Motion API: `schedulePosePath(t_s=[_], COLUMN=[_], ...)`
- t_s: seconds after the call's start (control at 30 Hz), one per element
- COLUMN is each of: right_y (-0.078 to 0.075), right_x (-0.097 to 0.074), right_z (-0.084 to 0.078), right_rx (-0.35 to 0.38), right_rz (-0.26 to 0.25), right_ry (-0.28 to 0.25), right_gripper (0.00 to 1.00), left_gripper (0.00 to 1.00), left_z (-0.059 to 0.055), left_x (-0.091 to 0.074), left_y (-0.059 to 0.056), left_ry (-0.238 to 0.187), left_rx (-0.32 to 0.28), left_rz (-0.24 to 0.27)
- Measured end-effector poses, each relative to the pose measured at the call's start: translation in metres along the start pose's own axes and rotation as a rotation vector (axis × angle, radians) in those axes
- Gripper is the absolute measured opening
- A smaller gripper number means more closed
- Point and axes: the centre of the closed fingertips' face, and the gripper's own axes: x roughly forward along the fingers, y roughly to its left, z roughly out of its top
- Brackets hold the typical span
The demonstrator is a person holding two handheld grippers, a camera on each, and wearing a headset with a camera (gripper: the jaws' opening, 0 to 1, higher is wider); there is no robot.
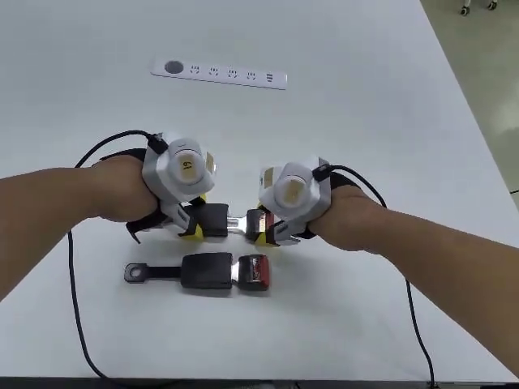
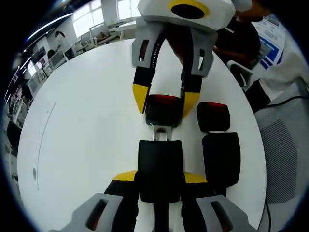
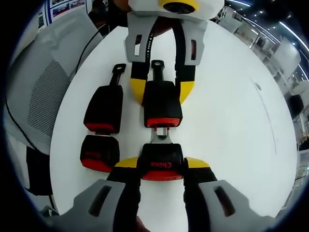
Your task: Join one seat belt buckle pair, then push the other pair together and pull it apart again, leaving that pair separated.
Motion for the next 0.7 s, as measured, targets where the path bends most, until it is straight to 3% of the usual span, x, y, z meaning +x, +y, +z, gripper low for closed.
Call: schedulePosePath(t_s=[0.43,0.7], right_y=[-0.0011,-0.0054], right_x=[-0.0009,0.0073], right_z=[0.0056,0.0055], right_rx=[0.001,-0.002], right_rz=[0.035,0.041], right_ry=[0.0,-0.001], right_gripper=[0.31,0.3], left_gripper=[0.33,0.33], left_z=[0.0004,-0.0006], left_x=[0.0003,0.0009], left_y=[-0.0001,0.0005], left_ry=[-0.005,-0.004], left_rx=[0.026,0.027], left_rz=[-0.013,-0.014])
